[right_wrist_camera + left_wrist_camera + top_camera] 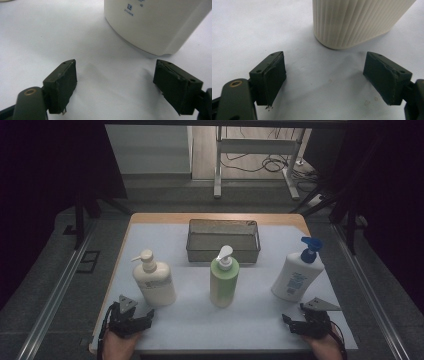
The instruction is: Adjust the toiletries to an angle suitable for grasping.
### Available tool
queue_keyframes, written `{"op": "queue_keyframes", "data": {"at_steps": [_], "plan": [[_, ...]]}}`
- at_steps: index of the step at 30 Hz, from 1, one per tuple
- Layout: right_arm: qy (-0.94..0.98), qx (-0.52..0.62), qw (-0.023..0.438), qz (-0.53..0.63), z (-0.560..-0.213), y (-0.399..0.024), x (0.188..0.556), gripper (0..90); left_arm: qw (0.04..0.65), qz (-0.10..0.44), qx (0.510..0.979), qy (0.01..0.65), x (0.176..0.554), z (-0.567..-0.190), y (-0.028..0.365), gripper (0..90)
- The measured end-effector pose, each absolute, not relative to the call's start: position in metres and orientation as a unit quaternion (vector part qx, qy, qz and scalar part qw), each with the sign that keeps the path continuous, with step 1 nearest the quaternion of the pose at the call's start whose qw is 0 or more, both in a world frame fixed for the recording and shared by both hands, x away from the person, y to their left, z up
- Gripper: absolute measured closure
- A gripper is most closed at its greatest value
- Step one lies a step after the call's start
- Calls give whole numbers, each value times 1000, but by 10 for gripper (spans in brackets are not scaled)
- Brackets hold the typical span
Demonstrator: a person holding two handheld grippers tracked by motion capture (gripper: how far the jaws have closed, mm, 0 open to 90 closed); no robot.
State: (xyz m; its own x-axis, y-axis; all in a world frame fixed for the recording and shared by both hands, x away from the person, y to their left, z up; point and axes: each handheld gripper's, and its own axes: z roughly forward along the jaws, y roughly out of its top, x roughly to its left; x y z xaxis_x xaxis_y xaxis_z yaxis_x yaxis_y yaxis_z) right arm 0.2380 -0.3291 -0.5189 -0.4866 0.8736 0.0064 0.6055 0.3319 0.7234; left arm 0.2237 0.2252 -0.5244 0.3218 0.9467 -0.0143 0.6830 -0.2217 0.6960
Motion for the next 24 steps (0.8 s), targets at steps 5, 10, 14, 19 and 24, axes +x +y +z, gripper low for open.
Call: {"op": "queue_keyframes", "data": {"at_steps": [5, 10, 14, 19, 24], "plan": [[792, 467, 197, 341, -519, -329, 238, 178, 311, 210, 754, 539, 224, -525, 227, 167], [792, 467, 196, 340, -519, -329, 238, 174, 314, 211, 753, 538, 224, -525, 227, 167], [793, 466, 194, 340, -519, -329, 238, 171, 315, 211, 753, 538, 224, -525, 227, 167], [794, 465, 193, 339, -519, -329, 238, 169, 315, 211, 753, 538, 224, -525, 227, 167], [795, 465, 193, 339, -518, -329, 239, 168, 315, 211, 753, 538, 224, -525, 227, 167]]}}
